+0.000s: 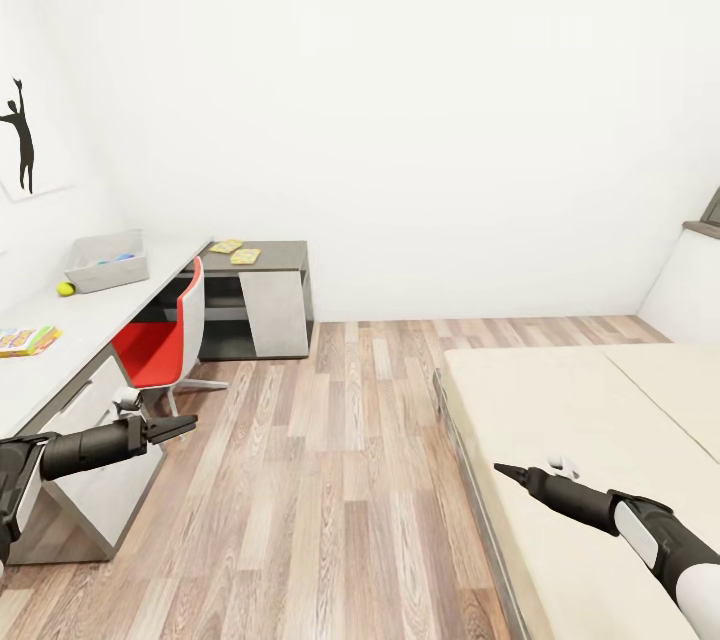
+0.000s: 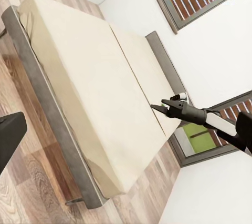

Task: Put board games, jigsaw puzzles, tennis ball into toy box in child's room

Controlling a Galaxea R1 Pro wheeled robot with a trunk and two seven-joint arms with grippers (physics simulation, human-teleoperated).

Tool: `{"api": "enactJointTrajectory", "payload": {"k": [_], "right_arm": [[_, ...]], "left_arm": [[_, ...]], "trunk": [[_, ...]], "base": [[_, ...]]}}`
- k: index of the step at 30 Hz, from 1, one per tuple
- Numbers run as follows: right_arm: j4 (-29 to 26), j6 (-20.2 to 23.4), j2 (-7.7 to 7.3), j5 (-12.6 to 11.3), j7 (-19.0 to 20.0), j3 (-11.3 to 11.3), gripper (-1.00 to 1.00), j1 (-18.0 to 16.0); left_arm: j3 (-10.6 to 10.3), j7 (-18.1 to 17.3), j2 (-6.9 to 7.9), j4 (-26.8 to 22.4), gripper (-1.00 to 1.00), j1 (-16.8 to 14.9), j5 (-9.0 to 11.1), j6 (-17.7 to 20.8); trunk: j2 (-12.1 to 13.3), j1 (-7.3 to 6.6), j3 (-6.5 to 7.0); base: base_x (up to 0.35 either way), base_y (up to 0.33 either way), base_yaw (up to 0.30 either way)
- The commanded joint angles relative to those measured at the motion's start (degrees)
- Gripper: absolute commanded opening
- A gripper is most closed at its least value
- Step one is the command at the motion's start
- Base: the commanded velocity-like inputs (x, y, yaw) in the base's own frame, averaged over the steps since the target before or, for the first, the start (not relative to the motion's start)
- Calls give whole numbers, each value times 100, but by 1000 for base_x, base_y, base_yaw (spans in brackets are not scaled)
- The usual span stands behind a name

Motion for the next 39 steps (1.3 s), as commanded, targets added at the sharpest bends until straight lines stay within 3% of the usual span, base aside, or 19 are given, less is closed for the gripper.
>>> {"api": "enactJointTrajectory", "payload": {"k": [1,39], "right_arm": [[0,50,0,-25,10,-13,100,-5],[-2,52,18,-24,5,-13,100,-5]], "left_arm": [[9,-39,-1,-3,100,-6,-38,60],[9,-39,-56,-3,100,-6,-42,60]], "trunk": [[-13,4,-13],[-13,4,-13]], "base": [[0,0,0],[0,0,17]]}}
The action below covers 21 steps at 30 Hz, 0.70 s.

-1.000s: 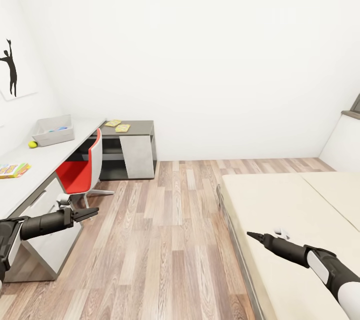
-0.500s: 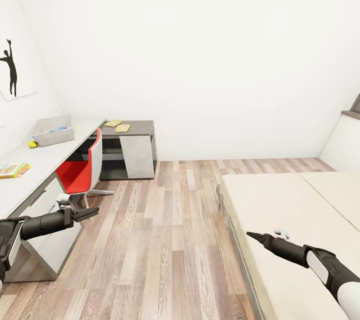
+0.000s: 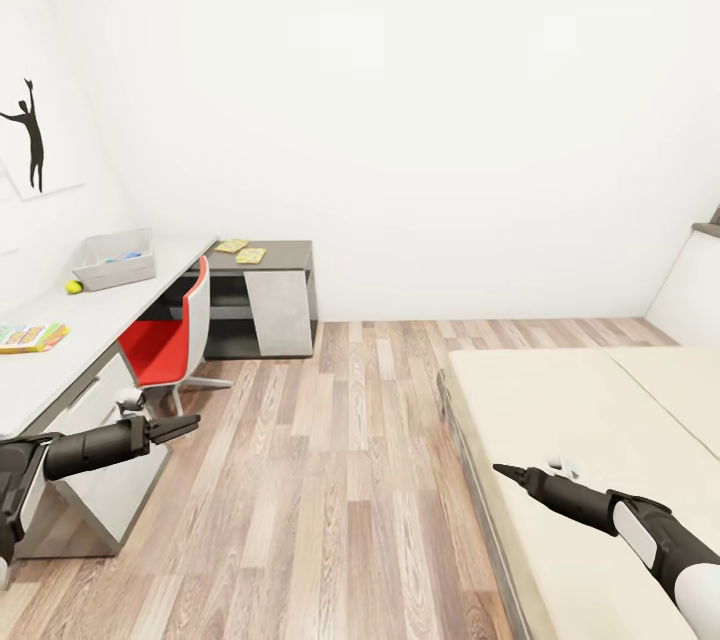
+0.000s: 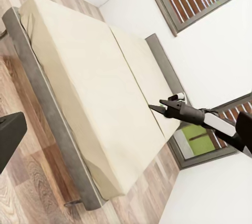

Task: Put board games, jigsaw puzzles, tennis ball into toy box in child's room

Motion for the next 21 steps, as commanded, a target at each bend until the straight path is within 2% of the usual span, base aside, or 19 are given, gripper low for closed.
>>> {"api": "enactJointTrajectory", "payload": {"k": [1,7,21], "right_arm": [[-1,49,-1,-25,11,-13,100,-4],[-1,49,-1,-25,12,-13,100,-4],[0,50,-1,-25,12,-13,100,-4]], "left_arm": [[8,-39,-4,-1,100,-7,-39,60],[8,-39,-7,-1,100,-7,-41,60],[8,-39,-41,-1,100,-7,-42,60]], "trunk": [[-13,4,-13],[-13,4,-13],[-13,4,-13]], "base": [[0,-5,148],[0,-43,94],[0,-176,12]]}}
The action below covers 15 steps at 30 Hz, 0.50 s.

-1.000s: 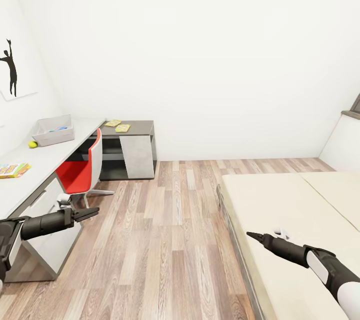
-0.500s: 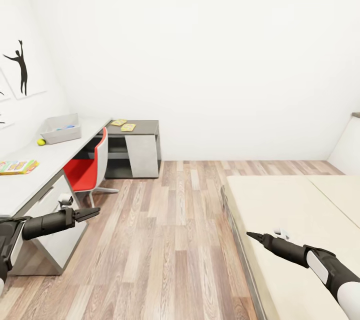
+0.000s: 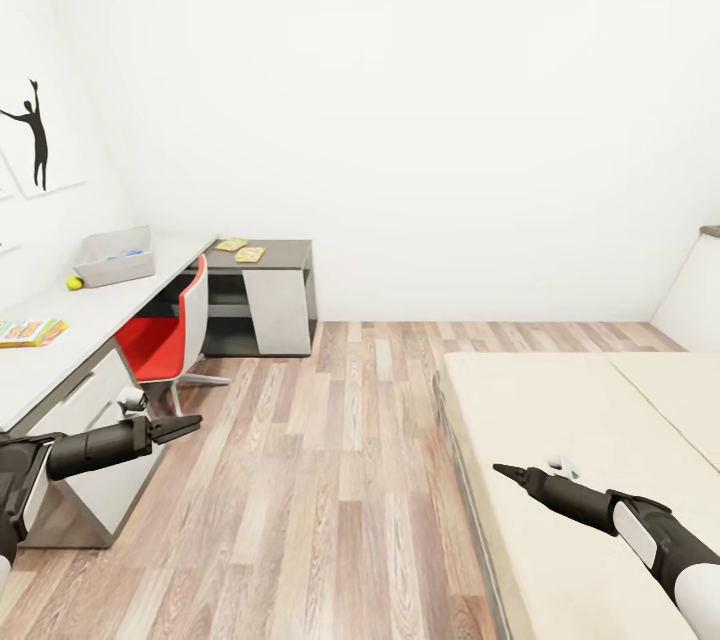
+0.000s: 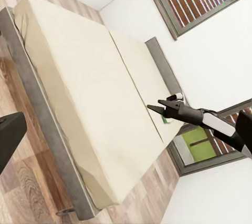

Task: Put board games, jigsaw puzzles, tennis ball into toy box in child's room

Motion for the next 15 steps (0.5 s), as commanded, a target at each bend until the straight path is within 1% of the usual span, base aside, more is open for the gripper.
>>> {"api": "enactJointTrajectory", "payload": {"k": [1,10,15], "right_arm": [[0,49,0,-25,10,-13,100,-5],[0,49,0,-25,10,-13,100,-5],[0,48,0,-26,10,-13,100,-5]], "left_arm": [[9,-39,-3,-4,100,-6,-39,60],[9,-39,-5,-4,100,-6,-39,60],[9,-39,-5,-4,100,-6,-39,60]], "trunk": [[-13,4,-13],[-13,4,-13],[-13,4,-13]], "base": [[0,-48,1],[0,-30,0],[0,-129,0]]}}
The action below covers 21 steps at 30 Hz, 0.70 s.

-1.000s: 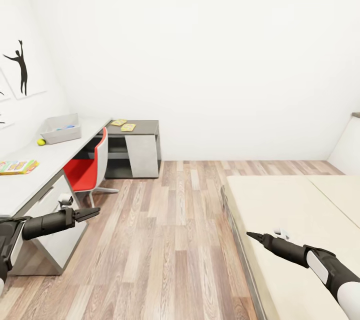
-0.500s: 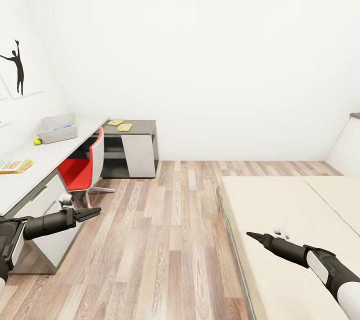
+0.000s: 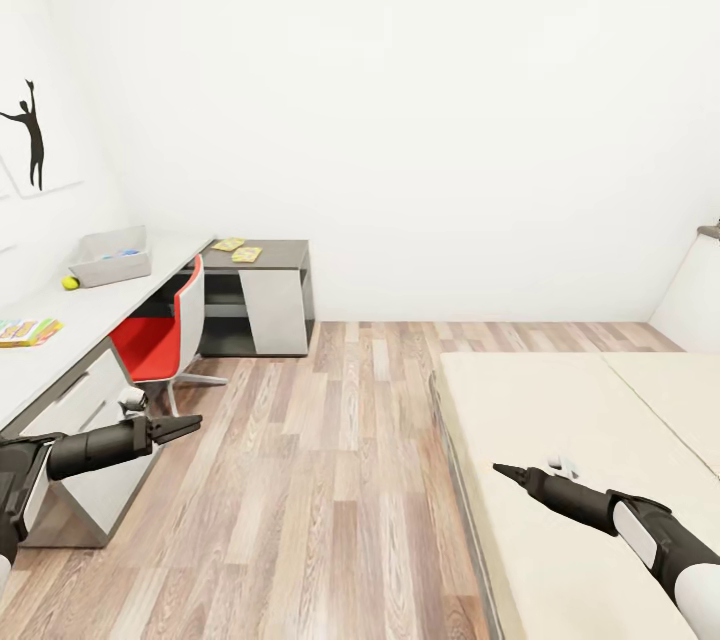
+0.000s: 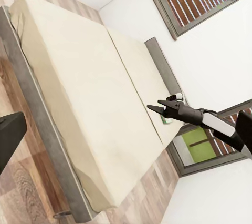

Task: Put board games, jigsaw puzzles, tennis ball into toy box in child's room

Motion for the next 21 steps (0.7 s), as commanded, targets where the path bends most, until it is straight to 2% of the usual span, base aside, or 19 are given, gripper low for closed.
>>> {"api": "enactJointTrajectory", "payload": {"k": [1,21], "right_arm": [[0,49,0,-27,10,-13,100,-4],[-2,49,0,-31,6,-13,100,-4]], "left_arm": [[9,-39,-2,-4,100,-6,-39,60],[9,-39,-2,-4,100,-6,-39,60]], "trunk": [[-13,4,-13],[-13,4,-13]], "base": [[0,-176,0],[0,-202,0]]}}
